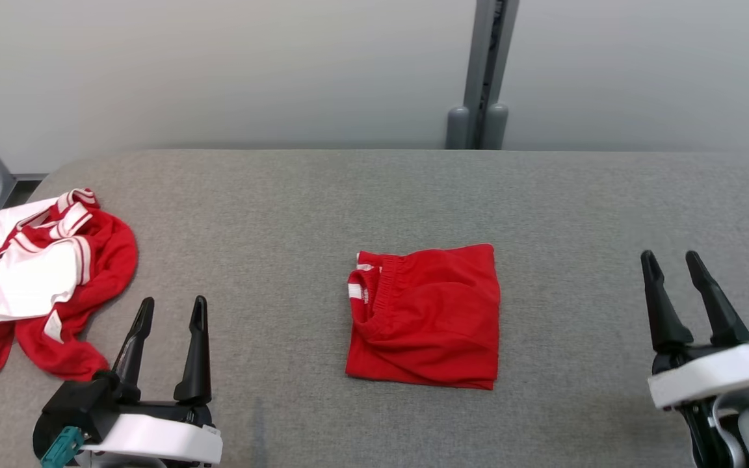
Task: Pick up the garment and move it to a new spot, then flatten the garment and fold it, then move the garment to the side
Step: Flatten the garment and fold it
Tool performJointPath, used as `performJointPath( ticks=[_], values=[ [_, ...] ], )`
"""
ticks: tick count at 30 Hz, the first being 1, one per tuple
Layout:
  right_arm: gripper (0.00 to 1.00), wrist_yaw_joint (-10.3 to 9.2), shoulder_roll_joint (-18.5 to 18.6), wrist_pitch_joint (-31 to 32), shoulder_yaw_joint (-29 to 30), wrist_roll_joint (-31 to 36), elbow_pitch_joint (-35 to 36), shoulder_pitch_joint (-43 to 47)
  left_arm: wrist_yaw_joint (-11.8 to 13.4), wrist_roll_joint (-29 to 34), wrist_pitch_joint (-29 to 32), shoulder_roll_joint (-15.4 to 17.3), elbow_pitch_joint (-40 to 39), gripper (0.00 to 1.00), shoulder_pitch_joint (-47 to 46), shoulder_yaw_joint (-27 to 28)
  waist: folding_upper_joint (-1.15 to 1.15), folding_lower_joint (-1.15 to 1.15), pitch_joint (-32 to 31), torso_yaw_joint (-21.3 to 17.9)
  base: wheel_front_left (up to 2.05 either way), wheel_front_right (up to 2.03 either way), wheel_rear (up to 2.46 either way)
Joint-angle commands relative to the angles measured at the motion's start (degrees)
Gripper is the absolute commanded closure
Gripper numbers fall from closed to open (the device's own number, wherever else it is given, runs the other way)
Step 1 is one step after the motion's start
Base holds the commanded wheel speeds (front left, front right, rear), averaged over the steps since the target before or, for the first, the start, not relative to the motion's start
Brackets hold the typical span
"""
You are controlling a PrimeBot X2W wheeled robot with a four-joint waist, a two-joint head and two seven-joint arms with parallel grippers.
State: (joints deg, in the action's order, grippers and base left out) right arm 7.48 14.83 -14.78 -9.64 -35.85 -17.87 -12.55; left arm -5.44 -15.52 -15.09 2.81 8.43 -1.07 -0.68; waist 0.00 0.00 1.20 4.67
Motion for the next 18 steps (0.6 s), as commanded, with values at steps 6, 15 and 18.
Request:
performJointPath(
  ticks=[6,15,18],
  values=[
    [0.0,0.01,-4.3,-0.43,5.24,11.84,4.6,5.68,0.43,0.95,-0.1,0.19,-1.13,0.0,0.62,0.97,0.0,0.0,0.1,-1.64,0.0,0.0,0.0],
    [0.0,0.03,-9.06,-0.46,8.29,18.14,6.81,7.56,1.46,0.24,-0.1,0.21,-1.43,0.0,0.43,-0.46,0.0,0.0,1.05,-2.35,0.0,0.0,0.0],
    [0.0,0.03,-9.39,-0.46,8.14,18.64,6.65,7.18,1.39,0.32,-0.1,0.19,-1.34,0.0,0.16,-0.7,0.0,0.0,0.98,-2.26,0.0,0.0,0.0]
  ],
)
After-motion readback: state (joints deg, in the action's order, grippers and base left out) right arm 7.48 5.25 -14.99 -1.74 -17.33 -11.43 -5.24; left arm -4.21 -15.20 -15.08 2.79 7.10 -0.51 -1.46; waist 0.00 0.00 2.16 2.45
